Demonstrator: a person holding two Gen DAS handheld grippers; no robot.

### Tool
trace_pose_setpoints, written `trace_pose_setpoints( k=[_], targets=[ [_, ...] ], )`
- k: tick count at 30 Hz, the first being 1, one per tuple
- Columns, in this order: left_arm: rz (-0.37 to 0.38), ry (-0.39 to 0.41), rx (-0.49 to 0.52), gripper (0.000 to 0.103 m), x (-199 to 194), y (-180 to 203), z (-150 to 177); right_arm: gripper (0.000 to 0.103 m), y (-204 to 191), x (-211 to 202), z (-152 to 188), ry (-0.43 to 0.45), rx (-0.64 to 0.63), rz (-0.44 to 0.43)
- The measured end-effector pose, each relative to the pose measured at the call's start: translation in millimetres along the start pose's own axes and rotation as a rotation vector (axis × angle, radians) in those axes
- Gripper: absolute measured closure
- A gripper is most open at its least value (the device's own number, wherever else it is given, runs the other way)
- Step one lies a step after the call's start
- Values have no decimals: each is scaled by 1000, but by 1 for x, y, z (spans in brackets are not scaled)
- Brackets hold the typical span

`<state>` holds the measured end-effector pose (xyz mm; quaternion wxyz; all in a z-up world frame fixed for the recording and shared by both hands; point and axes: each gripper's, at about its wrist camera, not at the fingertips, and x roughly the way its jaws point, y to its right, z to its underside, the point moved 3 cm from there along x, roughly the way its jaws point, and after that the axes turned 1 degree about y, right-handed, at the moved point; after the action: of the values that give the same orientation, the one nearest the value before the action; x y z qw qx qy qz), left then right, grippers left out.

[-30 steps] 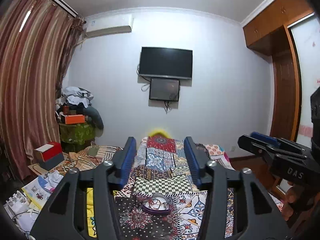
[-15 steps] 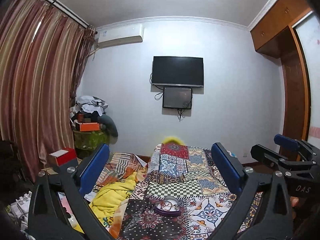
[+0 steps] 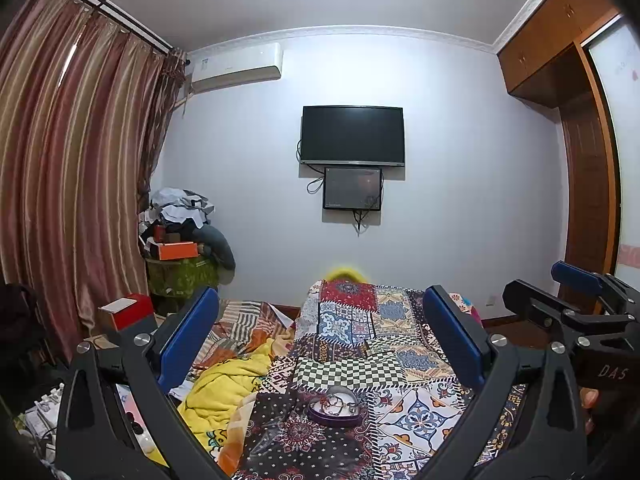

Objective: Organize jewelry

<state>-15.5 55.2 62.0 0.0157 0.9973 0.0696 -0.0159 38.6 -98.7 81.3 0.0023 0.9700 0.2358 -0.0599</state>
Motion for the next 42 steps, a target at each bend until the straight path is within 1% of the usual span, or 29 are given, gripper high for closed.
trace_pose_setpoints(
  k=[30, 42],
  targets=[
    [18, -50, -16, 0, 10, 2, 7, 1, 6, 5, 3, -56, 14, -1],
    [32, -64, -18, 0, 12, 4, 8, 1, 13, 5, 4, -61, 29, 3]
  ],
)
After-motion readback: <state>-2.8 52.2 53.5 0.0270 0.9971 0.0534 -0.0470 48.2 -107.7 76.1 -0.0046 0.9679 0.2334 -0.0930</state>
